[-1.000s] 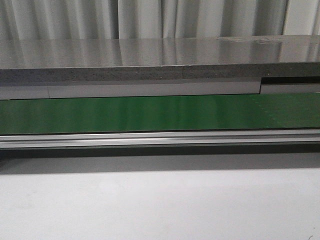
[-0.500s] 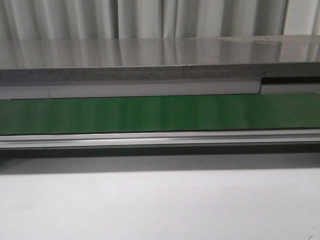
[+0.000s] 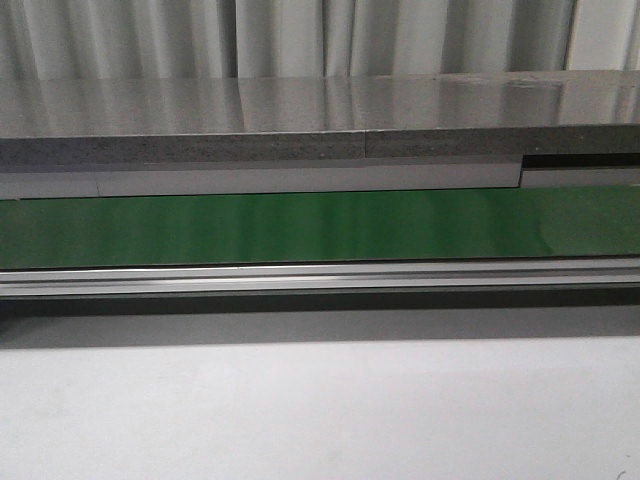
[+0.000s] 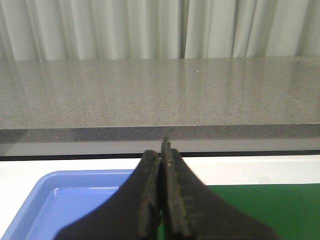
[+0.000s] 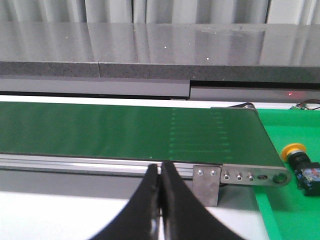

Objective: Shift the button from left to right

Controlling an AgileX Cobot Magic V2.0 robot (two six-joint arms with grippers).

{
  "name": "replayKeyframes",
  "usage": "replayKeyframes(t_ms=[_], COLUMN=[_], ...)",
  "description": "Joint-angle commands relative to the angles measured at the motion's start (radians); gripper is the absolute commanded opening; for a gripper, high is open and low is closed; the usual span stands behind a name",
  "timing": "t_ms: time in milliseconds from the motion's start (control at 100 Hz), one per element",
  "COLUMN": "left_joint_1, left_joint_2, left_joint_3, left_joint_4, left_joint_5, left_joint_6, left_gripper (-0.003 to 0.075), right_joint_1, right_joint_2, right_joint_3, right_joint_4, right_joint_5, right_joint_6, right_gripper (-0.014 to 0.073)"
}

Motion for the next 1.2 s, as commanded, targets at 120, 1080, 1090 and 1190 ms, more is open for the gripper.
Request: replayKeyframes(t_ms=[120,1080,1090,1190], left_joint_1=[-0.007,-0.007,-0.007,-0.007], left_joint_2=[0.008,0.008,0.008,0.008], left_joint_3=[-0.028,-0.028,-0.028,-0.028], left_joint_4=[-0.009,-0.009,-0.009,-0.009], left_joint_5=[-0.074,-0.074,-0.074,-0.074], left_joint_6=[-0.007,-0.007,-0.007,-0.007], left_gripper=[-0.0020,-0.0020,-0.0020,-0.0020], right_joint_1=[-0.002,-0.002,-0.002,-0.002], right_joint_2=[-0.021,-0.021,-0.021,-0.021], right_joint_3=[0.021,0.031,0.031,0.031], right_joint_4=[-0.017,-0.017,-0.017,-0.017], right_joint_5=[-0.157,-0.182,-0.182,-0.182], right_joint_6=[0.001,0.001,0.001,0.001], right_gripper=[-0.0068,-0.0068,-0.0068,-0.0068])
